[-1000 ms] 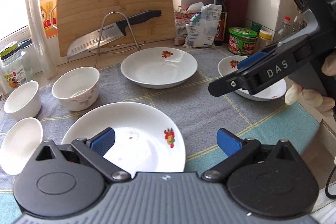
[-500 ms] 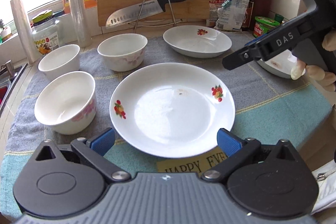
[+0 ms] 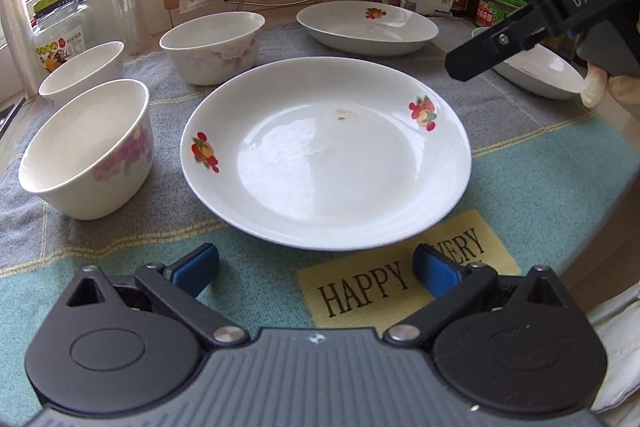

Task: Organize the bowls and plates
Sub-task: 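Grasp the rim of the large flat flower plate with the right tool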

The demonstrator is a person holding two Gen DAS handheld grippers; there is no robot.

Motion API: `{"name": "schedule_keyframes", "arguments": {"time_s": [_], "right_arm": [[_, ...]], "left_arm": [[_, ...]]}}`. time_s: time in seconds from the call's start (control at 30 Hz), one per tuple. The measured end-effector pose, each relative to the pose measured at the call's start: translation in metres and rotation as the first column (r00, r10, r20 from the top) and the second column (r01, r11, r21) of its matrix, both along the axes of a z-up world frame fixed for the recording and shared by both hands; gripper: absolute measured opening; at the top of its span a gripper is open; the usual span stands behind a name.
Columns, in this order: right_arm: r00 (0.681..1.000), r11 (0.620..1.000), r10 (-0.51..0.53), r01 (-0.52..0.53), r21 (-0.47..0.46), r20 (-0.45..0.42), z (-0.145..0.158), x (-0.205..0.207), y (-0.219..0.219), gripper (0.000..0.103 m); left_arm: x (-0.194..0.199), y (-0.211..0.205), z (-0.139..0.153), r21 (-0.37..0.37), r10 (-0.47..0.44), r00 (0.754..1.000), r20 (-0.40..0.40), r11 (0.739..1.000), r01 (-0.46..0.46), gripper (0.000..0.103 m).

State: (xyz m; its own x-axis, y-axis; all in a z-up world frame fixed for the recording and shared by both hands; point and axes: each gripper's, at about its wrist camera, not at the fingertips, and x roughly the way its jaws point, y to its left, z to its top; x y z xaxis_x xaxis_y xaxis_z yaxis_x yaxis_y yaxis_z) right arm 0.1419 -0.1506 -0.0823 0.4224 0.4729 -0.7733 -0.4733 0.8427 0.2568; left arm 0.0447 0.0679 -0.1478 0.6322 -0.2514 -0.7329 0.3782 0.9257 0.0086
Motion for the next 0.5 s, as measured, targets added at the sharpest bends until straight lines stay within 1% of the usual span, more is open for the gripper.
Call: {"name": "schedule_keyframes", "arguments": {"time_s": [0.23, 0.37, 0.5], "right_arm": [[0.996, 0.999, 0.050, -0.048, 0.023, -0.076, -0.017, 0.005, 0.019, 0.103], [0.992, 0.996, 0.084, -0.082, 0.019, -0.097, -0.024, 0.010, 0.033, 0.103], [0.986, 0.993, 0.116, -0.114, 0.023, -0.119, -0.031, 0.018, 0.046, 0.103]], "left_arm": [[0.010, -0.001, -0.002, -0.012, -0.038, 0.999, 0.035, 0.999, 0.038, 0.103], [0.013, 0.001, -0.003, -0.017, -0.076, 0.996, 0.046, 0.997, 0.077, 0.103], [0.012, 0.002, -0.003, -0.024, -0.083, 0.995, 0.060, 0.996, 0.084, 0.103]]}}
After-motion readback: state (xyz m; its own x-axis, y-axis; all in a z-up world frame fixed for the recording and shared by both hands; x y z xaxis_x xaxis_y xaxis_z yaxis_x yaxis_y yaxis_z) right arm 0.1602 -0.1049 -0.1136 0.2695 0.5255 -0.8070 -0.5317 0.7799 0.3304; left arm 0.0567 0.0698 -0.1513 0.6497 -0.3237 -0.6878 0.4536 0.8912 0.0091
